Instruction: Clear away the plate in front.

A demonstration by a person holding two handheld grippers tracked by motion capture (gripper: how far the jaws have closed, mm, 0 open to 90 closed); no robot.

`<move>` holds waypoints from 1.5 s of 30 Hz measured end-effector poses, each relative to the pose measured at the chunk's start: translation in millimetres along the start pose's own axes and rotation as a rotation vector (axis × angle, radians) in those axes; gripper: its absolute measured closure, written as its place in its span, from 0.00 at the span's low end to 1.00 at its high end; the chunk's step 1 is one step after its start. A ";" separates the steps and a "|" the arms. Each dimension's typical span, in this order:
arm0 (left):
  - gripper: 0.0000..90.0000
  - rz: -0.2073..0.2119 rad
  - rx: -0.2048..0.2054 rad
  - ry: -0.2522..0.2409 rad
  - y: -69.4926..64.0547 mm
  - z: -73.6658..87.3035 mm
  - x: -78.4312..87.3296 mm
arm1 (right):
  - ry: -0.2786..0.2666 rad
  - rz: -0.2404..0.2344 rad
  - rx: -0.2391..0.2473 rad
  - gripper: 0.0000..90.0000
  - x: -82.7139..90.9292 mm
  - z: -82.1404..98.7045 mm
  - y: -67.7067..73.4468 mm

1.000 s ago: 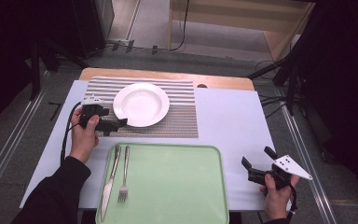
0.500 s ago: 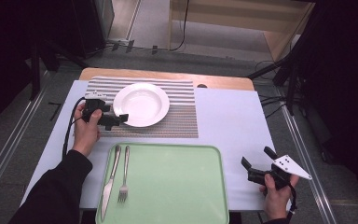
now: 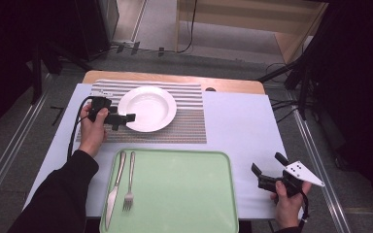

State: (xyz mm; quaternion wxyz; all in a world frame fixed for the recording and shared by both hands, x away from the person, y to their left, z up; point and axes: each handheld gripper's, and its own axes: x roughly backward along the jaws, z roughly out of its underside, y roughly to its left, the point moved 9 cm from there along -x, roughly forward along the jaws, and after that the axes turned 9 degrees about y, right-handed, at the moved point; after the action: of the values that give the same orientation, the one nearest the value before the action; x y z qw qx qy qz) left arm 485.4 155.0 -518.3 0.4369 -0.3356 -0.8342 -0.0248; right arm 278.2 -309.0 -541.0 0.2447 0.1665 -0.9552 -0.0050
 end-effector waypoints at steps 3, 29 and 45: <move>0.02 -0.007 0.015 0.002 5.9 -2.4 -2.9 | -0.001 0.000 0.000 0.00 -0.1 0.0 0.1; 0.02 -0.014 0.105 0.054 34.7 -17.5 -32.0 | 0.004 -0.004 -0.003 0.00 -2.5 1.5 0.2; 0.23 0.002 0.155 0.065 38.1 -16.2 -40.0 | 0.002 -0.007 -0.008 0.00 -3.8 1.8 -0.1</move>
State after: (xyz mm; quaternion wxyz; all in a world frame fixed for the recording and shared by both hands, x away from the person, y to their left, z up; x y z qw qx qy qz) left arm 534.8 157.5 -547.8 0.4886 -0.3005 -0.8186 0.0292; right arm 280.6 -308.0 -544.3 0.2462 0.1689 -0.9543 -0.0097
